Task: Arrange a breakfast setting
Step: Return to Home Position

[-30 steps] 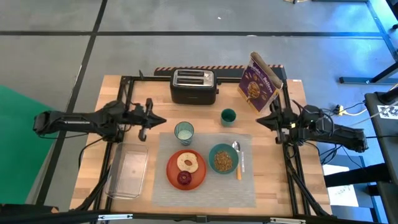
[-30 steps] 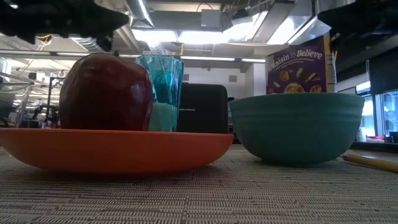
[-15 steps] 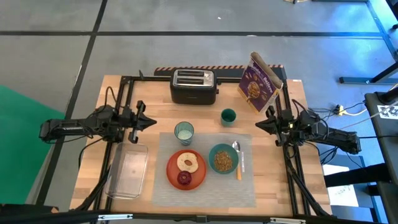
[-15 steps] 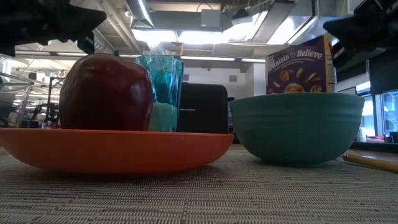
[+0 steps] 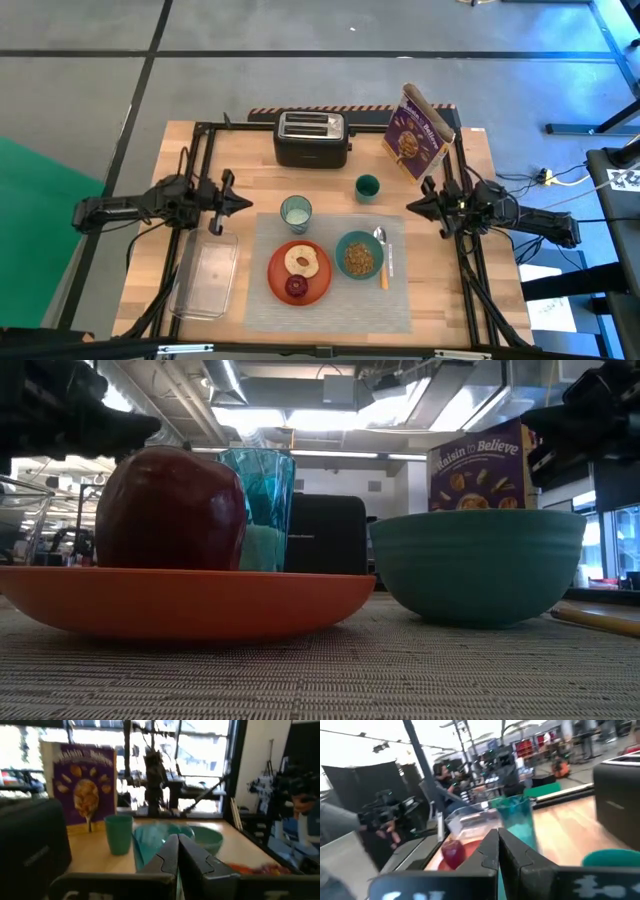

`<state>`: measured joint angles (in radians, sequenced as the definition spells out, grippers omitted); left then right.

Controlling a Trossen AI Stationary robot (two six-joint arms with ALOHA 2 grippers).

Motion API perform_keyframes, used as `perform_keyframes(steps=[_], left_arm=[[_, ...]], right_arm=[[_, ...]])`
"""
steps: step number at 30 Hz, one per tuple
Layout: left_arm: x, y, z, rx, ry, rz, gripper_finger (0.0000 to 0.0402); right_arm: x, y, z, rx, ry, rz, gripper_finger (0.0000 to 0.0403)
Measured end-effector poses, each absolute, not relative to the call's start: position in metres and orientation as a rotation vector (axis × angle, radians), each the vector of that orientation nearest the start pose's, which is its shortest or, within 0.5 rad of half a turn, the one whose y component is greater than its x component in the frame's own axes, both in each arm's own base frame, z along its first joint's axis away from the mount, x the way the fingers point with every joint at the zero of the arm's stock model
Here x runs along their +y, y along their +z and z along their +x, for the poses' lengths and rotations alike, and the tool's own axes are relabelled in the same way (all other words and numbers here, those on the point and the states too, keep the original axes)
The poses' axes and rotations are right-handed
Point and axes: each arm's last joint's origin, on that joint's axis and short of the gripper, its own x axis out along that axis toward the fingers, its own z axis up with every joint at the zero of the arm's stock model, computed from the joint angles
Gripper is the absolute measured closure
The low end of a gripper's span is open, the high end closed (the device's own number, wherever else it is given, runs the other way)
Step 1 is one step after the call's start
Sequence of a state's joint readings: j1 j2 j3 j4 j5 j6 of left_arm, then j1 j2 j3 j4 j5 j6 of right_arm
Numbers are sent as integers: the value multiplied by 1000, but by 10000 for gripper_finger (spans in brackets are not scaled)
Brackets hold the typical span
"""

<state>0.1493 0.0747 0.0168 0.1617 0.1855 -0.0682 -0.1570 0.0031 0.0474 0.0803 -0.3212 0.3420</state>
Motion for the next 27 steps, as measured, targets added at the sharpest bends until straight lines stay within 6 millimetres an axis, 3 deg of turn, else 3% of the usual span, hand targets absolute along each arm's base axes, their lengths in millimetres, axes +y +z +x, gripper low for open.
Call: perform_keyframes(steps=[6,20,27], left_arm=[[8,172,98,-61,-78,-70,401],[11,167,99,-8,10,-41,401],[11,167,99,-8,10,-98,401]], right_arm=[[-6,178,95,-104,171,323,403],[-7,172,96,-50,121,242,403],[-9,171,96,-48,59,306,402]])
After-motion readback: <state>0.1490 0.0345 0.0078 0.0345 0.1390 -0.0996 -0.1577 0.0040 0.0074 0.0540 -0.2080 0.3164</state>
